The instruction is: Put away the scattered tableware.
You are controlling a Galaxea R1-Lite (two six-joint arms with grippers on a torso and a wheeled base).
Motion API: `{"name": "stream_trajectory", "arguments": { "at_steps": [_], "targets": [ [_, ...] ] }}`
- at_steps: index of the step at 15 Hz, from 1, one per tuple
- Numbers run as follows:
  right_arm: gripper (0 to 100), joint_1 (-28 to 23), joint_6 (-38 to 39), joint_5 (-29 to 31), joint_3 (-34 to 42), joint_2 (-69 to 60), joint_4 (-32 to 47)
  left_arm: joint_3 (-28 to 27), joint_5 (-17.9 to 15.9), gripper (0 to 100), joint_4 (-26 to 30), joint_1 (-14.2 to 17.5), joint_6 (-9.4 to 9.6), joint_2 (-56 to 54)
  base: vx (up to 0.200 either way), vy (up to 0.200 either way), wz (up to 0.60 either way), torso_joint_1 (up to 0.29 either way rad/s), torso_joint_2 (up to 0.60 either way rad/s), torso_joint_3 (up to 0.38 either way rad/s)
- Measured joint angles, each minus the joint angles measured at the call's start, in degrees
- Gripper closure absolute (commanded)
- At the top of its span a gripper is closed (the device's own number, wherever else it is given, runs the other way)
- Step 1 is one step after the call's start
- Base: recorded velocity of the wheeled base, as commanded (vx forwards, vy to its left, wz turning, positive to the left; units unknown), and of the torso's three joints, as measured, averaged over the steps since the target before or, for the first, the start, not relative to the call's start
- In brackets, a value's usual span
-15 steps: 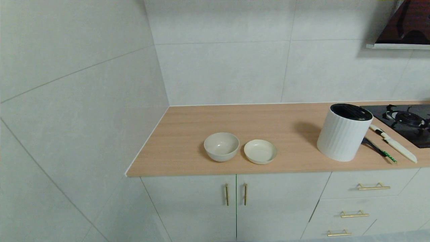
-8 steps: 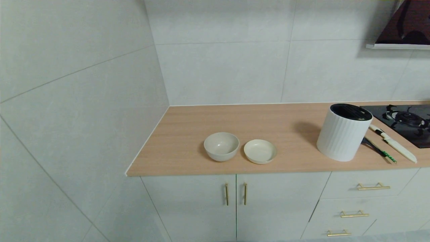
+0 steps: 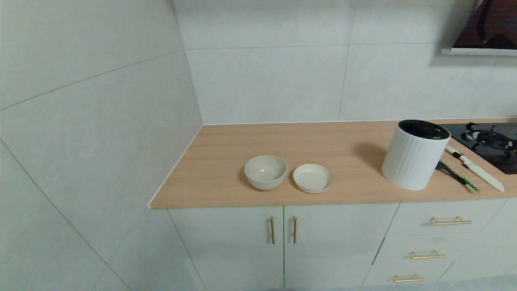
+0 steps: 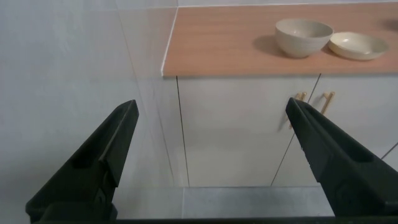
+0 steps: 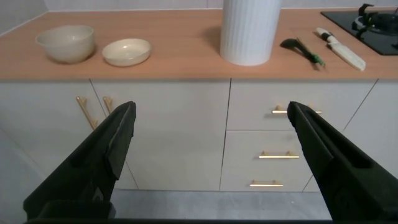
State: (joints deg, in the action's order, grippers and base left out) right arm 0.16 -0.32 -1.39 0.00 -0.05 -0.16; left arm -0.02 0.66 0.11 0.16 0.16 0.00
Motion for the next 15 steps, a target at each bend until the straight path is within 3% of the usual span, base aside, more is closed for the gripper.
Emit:
{"name": "stream_trajectory", "arguments": {
  "at_steps": [15],
  "targets": [
    [0, 0.0, 0.0, 0.0, 0.0, 0.0, 0.0, 0.0, 0.0, 0, 0.0, 0.0, 0.02, 0.0, 0.000, 0.000, 0.00, -0.223, 0.50, 0.278]
  ]
}}
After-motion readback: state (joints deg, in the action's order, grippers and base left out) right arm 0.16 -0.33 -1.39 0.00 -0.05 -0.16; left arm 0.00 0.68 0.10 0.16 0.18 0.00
